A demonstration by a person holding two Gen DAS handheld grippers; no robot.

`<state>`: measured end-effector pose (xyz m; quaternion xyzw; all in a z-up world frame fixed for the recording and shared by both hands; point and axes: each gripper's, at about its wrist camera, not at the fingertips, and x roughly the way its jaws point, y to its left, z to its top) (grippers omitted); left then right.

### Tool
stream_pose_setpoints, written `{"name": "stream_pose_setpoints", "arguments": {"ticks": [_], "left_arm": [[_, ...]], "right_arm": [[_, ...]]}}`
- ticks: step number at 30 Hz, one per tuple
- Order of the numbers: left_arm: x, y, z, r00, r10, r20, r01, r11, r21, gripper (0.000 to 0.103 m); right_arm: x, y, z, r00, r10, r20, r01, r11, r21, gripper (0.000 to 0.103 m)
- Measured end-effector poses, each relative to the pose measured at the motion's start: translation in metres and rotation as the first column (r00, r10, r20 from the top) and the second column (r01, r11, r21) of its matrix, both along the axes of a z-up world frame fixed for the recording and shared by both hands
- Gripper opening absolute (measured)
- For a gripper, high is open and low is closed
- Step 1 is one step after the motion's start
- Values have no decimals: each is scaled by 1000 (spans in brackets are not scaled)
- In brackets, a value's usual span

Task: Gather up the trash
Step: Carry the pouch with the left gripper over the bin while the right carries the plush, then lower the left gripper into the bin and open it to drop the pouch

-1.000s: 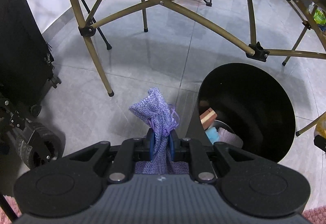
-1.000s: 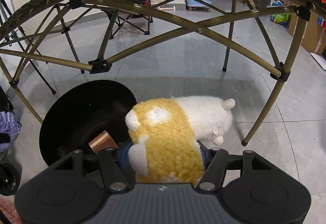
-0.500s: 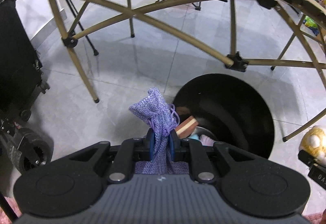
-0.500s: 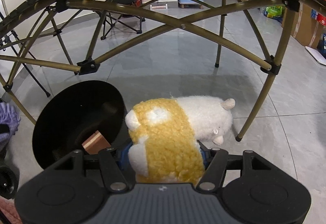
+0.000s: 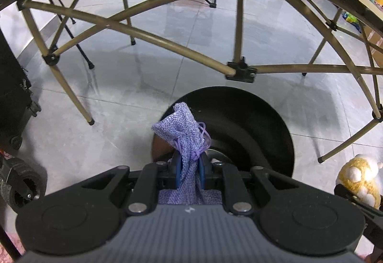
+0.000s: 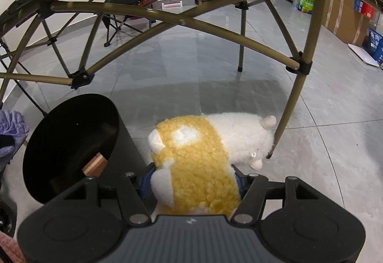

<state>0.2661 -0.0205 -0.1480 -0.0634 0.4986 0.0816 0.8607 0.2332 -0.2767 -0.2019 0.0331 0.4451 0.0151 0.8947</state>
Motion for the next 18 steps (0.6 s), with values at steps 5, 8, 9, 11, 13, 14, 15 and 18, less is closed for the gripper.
{"name": "stream_pose_setpoints", "arguments": {"ticks": [5,8,9,11,13,14,15,18], "left_arm": [[9,-15,-4,1000,-12,-13,12,1000,1,15],[14,-22,-8,999,-18,-27,18,1000,-1,15],[15,-24,-10,999,-19,-32,19,1000,-1,15],[19,-27,-12,999,-19,-41,19,1000,-2,15],[22,-29,-15,999,-19,-49,19,1000,-4,15],[23,-31,-16,998,-19,-53,19,1000,-4,15],[25,-32,-18,998,-19,-57,19,1000,-6,15],[30,-36,-22,998,-19,-67,19,1000,-10,15]], "right_arm": [[0,-7,-2,1000,-15,-4,15,1000,-2,60],[1,-10,-4,1000,-25,-10,25,1000,-5,60],[1,-12,-5,1000,-28,-13,28,1000,-6,60],[1,-14,-7,999,-35,-18,35,999,-9,60],[2,-16,-8,999,-40,-22,40,999,-9,60],[2,-16,-9,999,-42,-24,42,999,-10,60],[2,-17,-9,999,-42,-25,42,999,-11,60],[3,-17,-10,999,-42,-29,42,999,-13,60]]}}
